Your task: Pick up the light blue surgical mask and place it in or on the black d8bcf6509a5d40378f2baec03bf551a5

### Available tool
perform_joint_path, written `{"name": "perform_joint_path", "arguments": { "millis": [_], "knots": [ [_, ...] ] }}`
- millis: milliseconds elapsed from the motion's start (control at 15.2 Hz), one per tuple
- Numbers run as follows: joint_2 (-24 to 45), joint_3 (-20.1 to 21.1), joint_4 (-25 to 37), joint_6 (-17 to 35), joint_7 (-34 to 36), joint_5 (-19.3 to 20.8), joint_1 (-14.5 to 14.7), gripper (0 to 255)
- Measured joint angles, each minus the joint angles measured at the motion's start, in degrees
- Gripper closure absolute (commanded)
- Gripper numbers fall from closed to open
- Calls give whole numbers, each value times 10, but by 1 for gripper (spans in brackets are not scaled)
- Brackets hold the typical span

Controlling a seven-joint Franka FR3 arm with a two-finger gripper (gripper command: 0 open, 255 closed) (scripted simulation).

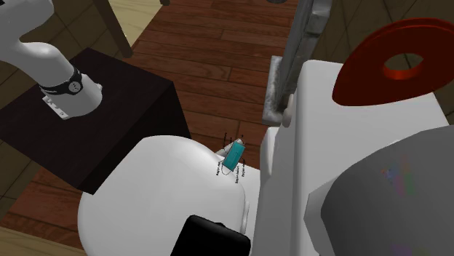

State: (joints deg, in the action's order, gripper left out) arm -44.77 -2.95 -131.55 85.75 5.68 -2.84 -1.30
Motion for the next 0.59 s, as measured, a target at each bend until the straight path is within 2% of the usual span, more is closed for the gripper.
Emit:
{"name": "perform_joint_path", "arguments": {
  "millis": [198, 594],
  "knots": [
    [11, 7, -11, 22, 7, -2, 1, 0],
    [71, 43, -64, 136, 47, -15, 7, 0]
  ]
}}
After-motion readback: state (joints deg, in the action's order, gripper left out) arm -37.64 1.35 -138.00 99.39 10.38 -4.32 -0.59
